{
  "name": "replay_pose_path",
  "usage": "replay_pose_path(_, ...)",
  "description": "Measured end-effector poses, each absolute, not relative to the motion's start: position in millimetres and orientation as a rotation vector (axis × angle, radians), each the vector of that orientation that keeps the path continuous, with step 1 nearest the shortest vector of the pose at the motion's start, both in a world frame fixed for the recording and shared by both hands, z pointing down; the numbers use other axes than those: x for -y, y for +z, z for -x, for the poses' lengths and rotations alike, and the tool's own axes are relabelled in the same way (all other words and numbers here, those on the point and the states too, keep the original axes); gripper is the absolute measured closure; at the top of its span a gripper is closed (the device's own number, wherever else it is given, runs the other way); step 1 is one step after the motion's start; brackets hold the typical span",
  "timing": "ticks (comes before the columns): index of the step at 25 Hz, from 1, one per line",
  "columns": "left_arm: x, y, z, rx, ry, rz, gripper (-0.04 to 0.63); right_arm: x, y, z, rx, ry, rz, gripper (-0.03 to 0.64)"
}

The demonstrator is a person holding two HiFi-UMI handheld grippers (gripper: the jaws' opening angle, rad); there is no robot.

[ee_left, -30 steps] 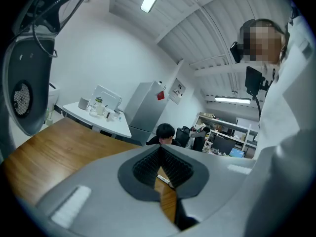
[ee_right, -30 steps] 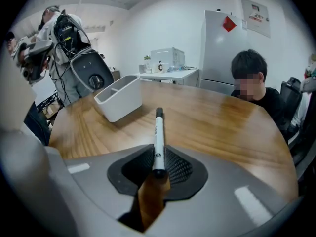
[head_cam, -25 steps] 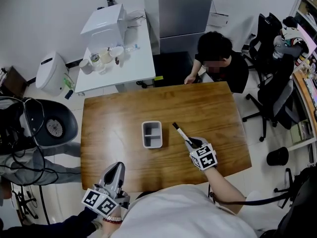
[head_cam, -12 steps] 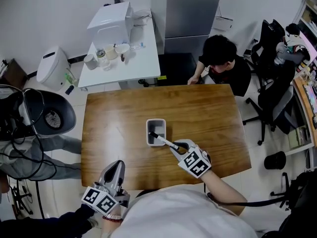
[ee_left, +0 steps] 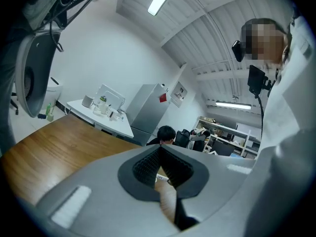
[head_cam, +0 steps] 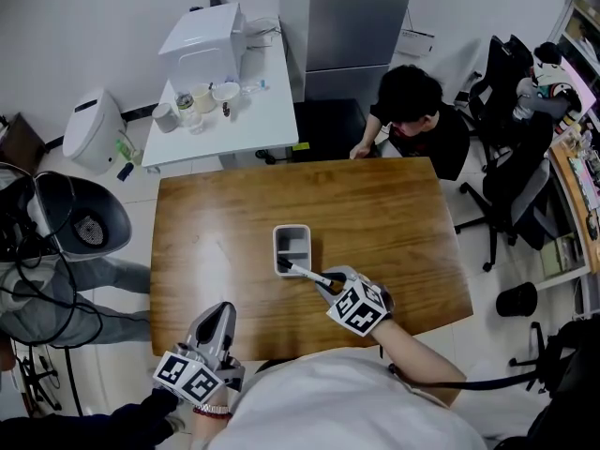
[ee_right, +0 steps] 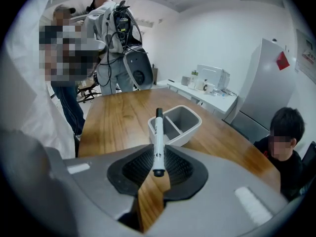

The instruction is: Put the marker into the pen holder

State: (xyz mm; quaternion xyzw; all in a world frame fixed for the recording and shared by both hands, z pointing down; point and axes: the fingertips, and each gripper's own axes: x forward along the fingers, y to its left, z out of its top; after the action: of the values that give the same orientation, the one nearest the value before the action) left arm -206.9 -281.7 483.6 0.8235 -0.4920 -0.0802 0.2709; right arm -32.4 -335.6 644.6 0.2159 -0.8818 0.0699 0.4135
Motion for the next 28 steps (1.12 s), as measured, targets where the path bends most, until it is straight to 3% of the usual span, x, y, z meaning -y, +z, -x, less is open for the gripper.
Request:
replay_pose_path(20,288,491,210,1.313,-0.212,-2.201,0.601,353,641,47,2.231,0.126,-0.578,0.554)
replay_pose_path(24,290,489,210,1.318,-0.21,-2.209,0.601,359,632,52,2.275,0.15,-0.609,0.48)
replay_pose_path(28,290,486,211,1.317,-0.211,-2.221,0.601,360,624,52,2.287,0.137,-0.638,0.474)
